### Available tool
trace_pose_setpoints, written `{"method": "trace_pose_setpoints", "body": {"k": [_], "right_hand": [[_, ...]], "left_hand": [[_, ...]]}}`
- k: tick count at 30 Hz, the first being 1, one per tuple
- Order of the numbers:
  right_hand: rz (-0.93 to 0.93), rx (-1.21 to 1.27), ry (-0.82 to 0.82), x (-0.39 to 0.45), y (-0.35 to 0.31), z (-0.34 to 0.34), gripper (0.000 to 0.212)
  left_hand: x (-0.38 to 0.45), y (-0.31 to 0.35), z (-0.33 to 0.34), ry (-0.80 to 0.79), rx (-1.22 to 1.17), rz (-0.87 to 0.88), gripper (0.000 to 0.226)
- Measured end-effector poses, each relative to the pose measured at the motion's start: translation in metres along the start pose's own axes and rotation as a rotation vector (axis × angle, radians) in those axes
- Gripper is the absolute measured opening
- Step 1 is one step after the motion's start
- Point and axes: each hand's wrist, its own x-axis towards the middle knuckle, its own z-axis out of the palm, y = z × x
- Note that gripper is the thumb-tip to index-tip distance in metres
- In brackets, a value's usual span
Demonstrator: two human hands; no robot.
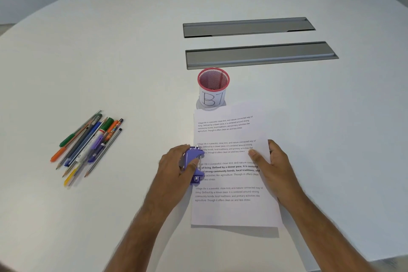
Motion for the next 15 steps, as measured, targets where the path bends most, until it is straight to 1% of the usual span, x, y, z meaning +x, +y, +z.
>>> {"method": "trace_pose_setpoints", "body": {"k": [5,8,15], "right_hand": [[0.012,-0.008,0.006,0.000,-0.003,0.000,0.015],[0.008,-0.037,0.011,0.000,-0.003,0.000,0.013],[0.007,-0.048,0.005,0.000,-0.004,0.000,0.014]], "left_hand": [[0.014,0.004,-0.003,0.079,-0.001,0.013,0.026],[0.033,0.013,-0.001,0.142,0.075,0.038,0.028],[0.068,0.017,0.020,0.244,0.238,0.020,0.023]]}}
